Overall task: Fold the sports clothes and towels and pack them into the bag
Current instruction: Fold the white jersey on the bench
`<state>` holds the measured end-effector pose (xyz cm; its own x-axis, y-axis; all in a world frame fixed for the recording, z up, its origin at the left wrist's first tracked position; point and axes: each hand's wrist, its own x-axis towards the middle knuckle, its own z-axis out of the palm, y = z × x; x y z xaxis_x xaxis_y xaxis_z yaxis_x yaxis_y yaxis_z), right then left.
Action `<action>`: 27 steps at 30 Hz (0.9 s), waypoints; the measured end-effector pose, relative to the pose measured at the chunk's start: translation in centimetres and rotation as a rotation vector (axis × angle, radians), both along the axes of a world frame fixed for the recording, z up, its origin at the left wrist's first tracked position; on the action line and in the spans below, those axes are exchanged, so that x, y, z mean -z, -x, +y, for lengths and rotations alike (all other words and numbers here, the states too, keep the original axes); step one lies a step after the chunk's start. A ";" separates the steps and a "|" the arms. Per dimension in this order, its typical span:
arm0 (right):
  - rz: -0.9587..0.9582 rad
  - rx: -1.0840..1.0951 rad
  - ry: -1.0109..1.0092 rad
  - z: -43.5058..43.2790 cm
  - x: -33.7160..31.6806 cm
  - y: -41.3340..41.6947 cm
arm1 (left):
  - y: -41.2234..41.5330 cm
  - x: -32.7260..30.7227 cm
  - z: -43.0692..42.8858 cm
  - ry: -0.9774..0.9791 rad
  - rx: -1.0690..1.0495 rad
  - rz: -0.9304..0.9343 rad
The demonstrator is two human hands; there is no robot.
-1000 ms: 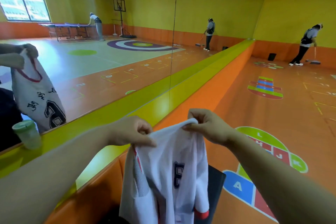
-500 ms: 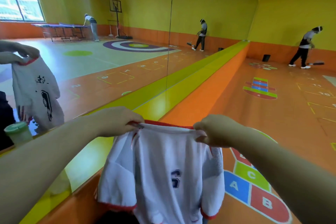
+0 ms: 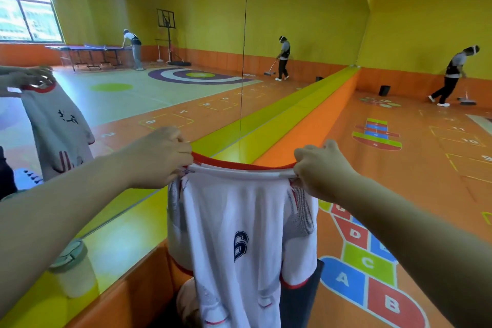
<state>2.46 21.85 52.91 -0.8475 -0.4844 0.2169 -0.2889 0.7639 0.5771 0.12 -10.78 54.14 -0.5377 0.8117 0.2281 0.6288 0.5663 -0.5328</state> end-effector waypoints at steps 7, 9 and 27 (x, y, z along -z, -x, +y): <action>0.024 0.000 0.474 0.6 -1.7 0.3 | 0.2 -1.8 -1.1 -0.093 -0.202 0.122; -0.013 -0.069 0.742 0.6 -2.7 0.3 | 0.3 -2.3 -1.3 -0.207 -0.236 0.150; -0.116 -0.091 1.344 0.8 -7.9 0.2 | -0.1 -5.4 -1.1 -1.109 -0.387 -0.182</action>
